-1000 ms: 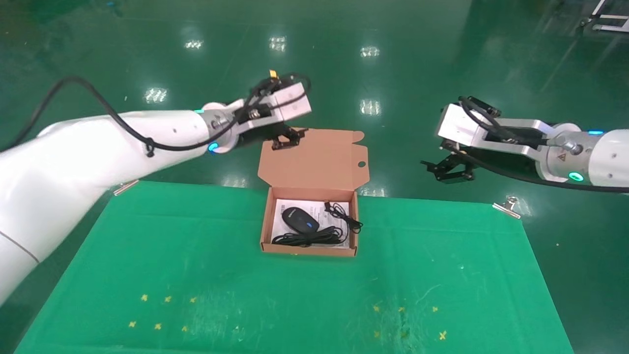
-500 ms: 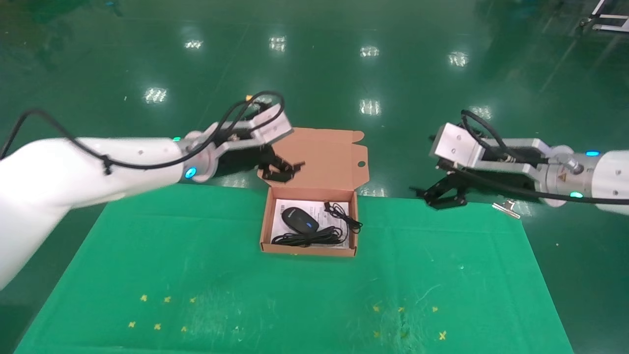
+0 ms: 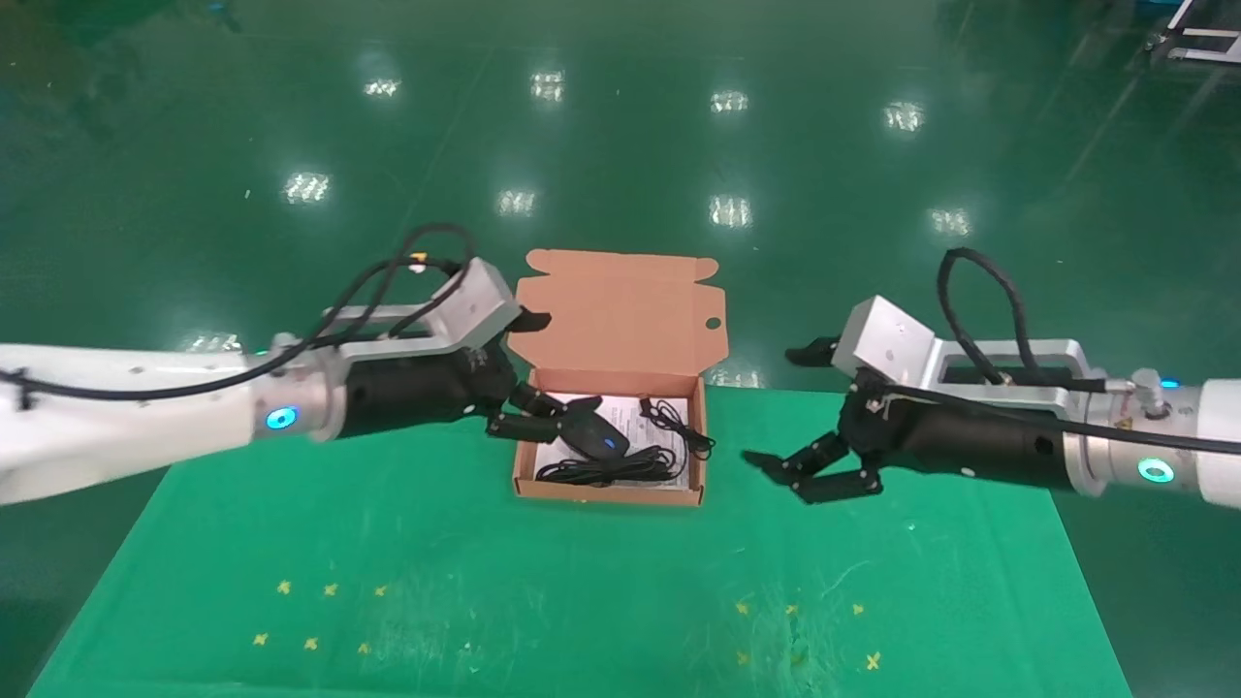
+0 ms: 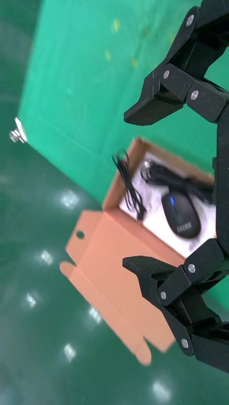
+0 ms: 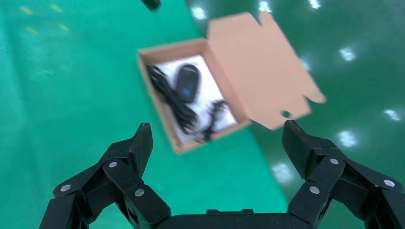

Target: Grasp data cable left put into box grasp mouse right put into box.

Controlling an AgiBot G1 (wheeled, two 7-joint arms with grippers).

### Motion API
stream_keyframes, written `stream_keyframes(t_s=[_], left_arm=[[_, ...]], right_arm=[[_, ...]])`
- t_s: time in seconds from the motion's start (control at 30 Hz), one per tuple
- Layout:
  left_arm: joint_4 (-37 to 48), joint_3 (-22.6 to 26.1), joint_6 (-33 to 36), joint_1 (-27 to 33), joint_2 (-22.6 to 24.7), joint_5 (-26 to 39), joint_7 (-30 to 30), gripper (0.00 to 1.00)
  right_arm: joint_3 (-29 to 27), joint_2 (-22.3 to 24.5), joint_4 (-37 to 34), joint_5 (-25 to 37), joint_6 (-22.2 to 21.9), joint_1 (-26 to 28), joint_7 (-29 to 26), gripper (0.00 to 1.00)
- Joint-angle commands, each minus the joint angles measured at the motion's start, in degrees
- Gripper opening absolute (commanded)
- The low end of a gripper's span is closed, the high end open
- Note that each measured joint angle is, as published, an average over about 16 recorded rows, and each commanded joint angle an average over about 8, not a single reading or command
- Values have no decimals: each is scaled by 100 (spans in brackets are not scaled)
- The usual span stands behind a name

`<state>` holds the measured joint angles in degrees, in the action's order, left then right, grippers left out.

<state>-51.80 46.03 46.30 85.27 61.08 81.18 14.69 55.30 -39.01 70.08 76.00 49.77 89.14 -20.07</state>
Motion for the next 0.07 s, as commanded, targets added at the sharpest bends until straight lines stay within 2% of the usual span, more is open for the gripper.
stream_keyframes(t_s=[0.03,0.07], left_arm=[[-185,-256,335,-202,-222,-335,-34,100],[-212,-293,384,-231,-254,-384,-38,100]], right_arm=[[-331,34,30,-288,303,-233,79,100],[-379,39,34,-330,347,-266,90,100]])
